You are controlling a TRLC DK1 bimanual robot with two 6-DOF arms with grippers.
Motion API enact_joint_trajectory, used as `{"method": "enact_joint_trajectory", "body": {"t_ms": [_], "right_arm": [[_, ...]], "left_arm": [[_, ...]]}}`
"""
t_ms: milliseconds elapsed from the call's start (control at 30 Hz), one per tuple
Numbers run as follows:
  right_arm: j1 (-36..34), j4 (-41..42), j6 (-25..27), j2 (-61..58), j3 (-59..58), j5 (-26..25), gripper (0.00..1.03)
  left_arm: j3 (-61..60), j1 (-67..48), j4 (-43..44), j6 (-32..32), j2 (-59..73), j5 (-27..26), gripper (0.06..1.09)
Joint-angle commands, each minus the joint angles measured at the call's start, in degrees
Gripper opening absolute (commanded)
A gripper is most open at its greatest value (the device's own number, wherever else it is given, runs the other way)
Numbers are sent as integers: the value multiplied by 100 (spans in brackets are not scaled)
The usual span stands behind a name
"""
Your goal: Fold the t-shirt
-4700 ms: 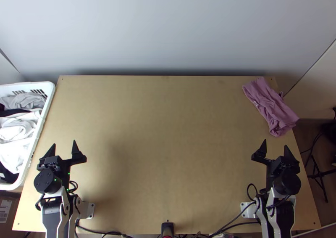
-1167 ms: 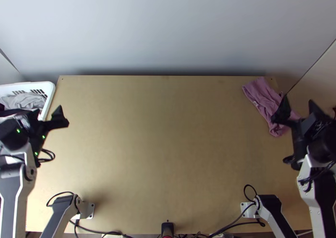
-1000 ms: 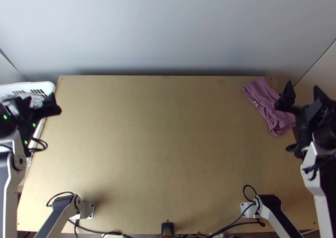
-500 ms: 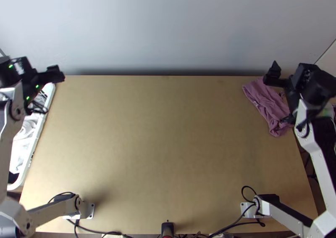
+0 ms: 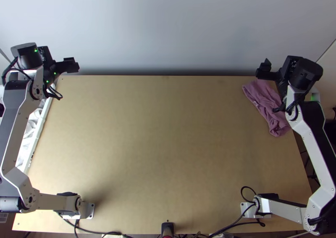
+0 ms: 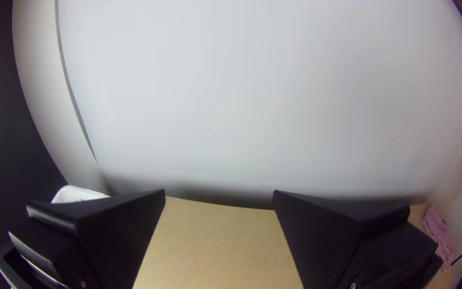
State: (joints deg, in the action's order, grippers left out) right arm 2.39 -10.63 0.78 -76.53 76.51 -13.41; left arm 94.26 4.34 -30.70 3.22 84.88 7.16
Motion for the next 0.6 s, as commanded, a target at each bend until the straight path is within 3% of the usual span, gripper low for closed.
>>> {"method": "enact_joint_trajectory", "body": {"t_ms": [0, 567], "right_arm": [[-20, 44, 89, -90, 22, -30, 98], [33, -325, 81, 7, -180, -30, 98]], "left_arm": [[75, 50, 11, -24, 195, 31, 104], [559, 2985, 336, -340, 1760, 154, 104]]}}
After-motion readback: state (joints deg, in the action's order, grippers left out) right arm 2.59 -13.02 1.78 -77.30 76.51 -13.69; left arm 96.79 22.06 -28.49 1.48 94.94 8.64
